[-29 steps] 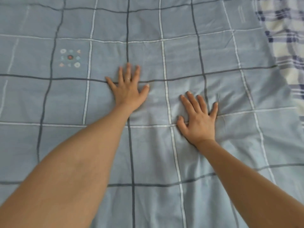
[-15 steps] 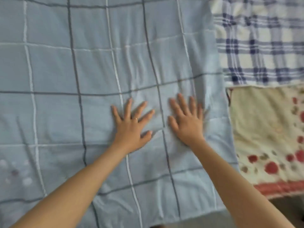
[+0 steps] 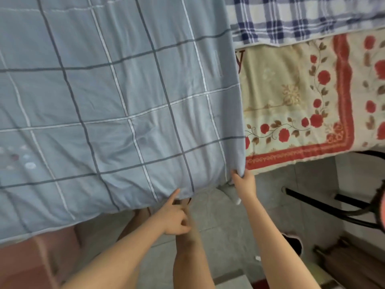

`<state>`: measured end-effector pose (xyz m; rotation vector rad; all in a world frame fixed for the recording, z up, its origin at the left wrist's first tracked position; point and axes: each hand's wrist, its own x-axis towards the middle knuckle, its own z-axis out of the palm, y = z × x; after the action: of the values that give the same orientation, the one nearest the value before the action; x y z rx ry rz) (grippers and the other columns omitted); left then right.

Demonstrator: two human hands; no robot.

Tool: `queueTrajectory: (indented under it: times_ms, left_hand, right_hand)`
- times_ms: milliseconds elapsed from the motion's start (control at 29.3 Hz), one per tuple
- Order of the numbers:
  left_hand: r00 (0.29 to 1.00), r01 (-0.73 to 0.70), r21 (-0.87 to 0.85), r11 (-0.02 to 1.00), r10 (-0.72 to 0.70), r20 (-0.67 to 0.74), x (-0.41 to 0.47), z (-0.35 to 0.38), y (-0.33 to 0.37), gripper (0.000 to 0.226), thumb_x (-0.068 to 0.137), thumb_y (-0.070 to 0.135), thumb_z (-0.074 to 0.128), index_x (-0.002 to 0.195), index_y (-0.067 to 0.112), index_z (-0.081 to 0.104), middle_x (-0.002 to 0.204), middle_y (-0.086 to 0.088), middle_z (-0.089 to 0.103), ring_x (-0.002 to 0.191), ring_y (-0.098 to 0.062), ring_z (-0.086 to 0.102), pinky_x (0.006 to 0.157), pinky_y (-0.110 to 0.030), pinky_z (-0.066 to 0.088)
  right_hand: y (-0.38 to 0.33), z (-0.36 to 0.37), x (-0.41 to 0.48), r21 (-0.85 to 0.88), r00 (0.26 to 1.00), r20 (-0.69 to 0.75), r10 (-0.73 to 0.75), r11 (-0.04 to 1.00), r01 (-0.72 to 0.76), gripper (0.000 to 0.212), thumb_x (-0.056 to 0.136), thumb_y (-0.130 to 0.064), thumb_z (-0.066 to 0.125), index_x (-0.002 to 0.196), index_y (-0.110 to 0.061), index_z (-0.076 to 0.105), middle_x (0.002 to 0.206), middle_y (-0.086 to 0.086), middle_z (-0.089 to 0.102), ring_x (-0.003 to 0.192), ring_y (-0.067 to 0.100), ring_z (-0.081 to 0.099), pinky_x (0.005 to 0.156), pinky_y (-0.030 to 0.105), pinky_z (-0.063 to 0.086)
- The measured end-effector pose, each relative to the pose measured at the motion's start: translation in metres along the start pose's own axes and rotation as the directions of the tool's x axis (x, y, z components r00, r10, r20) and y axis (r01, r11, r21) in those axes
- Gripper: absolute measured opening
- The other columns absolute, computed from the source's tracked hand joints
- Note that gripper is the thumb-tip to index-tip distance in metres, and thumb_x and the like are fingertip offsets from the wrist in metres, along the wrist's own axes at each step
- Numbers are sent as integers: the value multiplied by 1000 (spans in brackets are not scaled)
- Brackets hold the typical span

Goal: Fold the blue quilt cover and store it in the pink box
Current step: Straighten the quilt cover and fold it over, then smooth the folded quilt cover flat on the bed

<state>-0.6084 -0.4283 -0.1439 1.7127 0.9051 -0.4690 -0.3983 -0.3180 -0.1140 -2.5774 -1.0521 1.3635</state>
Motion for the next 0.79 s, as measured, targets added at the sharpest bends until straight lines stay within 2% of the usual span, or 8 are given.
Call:
queueTrajectory:
  times_ms: [68,171,273,342,444,581,683,786]
  left_hand:
    - [971,140,-461,876,-213,-111,-23,-1,8,26,96,36,46,107,26,68,117,9,66,126,-4,40,118,-28,5]
    - [754,79,-968,238,-649,-99,-66,-22,29,18,96,20,54,114,21,56,115,0,58,115,-18,54,98,-30,41]
    - [633,-28,-890,-454,-698,336,-114,-50,37,53,88,47,60,131,21,43,130,-1,42,127,-29,40,96,-52,39]
    - [687,-102,-746,-658,-589,426,-133,-68,39,70,81,54,65,136,20,38,140,-2,38,132,-36,36,97,-63,33]
    - [713,-341,-526,-779,-579,395,-159,-84,57,40,90,39,59,111,7,48,122,-8,45,112,-27,47,98,-49,38]
    - [691,-627,-257,-736,-677,254,-197,-84,83,20,93,31,53,82,14,53,83,-4,65,59,-15,55,52,-21,42]
    - [677,-674,-239,-699,-714,179,-214,-87,95,19,96,27,47,81,18,53,51,2,62,35,-9,51,32,-13,30]
    - [689,-670,-265,-693,-714,127,-234,-91,113,16,95,27,49,87,15,57,67,-5,68,56,-20,63,44,-24,50]
  right_hand:
    - [-12,-1,-18,12,992,112,-60,998,59,4,95,-13,53,91,-11,53,70,-4,54,62,12,49,61,29,38]
    - [-50,-16,-67,185,972,163,-169,973,138,9,100,-11,42,106,-13,49,83,-9,53,74,5,50,61,17,39]
    - [-97,-40,-128,405,970,107,-219,900,159,14,102,-15,39,109,-13,51,83,-6,56,75,4,54,69,23,44]
    - [-122,-52,-148,574,984,127,-129,818,34,19,101,-20,43,113,-14,55,94,-2,64,86,12,62,76,29,52]
    - [-152,-75,-179,680,966,259,4,710,-185,30,96,-26,55,122,-11,54,94,4,67,76,16,68,64,28,56]
    - [-173,-111,-229,582,860,504,-78,766,-272,42,89,-41,62,116,-9,62,103,11,71,82,22,72,61,29,57]
    - [-185,-141,-246,352,705,693,-150,924,-150,47,73,-43,70,102,-6,66,89,10,73,73,20,71,60,27,56]
    - [-177,-163,-259,-15,686,725,-62,994,105,27,77,-22,75,88,-1,62,64,7,68,48,14,62,43,20,46]
